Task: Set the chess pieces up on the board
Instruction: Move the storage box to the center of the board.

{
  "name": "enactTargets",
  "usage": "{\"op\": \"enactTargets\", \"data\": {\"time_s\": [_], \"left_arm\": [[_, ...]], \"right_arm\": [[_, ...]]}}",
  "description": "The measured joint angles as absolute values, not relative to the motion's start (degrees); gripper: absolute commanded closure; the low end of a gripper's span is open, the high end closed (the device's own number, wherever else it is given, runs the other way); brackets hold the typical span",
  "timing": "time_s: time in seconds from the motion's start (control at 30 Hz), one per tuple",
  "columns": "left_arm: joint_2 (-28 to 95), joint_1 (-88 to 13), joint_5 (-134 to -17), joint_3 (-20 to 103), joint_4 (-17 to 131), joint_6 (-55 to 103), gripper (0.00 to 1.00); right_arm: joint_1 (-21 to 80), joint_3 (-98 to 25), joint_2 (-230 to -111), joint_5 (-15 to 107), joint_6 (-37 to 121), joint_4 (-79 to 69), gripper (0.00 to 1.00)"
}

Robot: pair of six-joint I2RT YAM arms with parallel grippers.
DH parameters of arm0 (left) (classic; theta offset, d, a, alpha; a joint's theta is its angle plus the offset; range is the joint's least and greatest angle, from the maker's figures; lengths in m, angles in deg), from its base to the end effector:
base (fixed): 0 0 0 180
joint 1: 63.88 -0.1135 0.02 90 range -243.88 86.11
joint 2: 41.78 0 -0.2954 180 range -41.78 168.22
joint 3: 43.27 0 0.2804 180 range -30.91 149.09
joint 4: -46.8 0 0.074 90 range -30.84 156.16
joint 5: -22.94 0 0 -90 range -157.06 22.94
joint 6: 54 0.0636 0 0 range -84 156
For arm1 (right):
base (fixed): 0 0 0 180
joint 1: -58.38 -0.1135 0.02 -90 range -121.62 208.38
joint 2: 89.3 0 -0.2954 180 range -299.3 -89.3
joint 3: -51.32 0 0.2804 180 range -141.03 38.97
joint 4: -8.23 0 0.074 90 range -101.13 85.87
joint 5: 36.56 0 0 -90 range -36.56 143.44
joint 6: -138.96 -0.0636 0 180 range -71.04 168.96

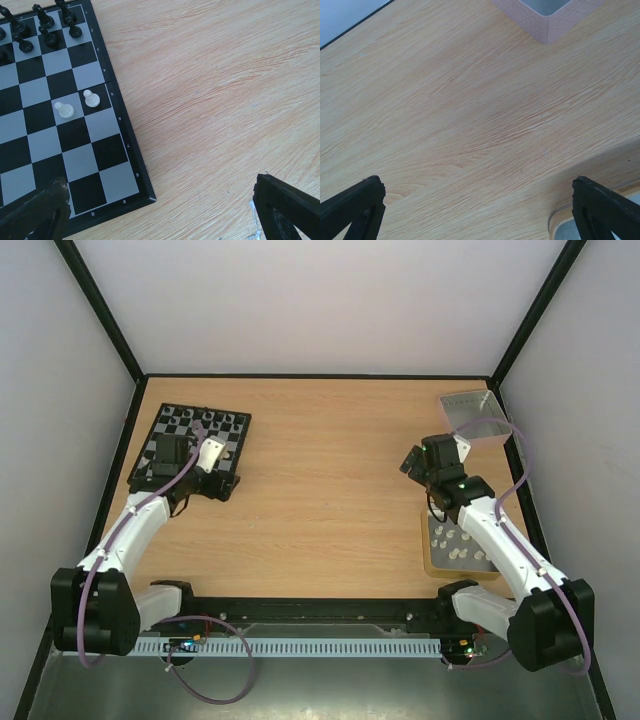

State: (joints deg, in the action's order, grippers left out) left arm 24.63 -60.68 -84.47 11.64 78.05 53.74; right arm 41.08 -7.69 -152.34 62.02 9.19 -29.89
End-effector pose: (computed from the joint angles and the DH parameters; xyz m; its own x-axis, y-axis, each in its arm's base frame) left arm 0.2740 -0.0344 0.2369 -0.5624 0.3226 -0.7613 0.4662 0.8842 0.0303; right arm 0.2580 0.0704 0.2652 -0.6130 0.4716 -0.6339 0.2650 0.8786 0.3973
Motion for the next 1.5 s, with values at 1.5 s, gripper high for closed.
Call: {"op": "enactTargets", "data": {"time_s": [1.5], "left_arm": [[27.23, -59.28, -83.11, 11.39, 78.05, 52.28, 0.0]], "right_arm": [[37.84, 5.21, -152.5, 66.63, -5.52, -34.63, 0.41]]}}
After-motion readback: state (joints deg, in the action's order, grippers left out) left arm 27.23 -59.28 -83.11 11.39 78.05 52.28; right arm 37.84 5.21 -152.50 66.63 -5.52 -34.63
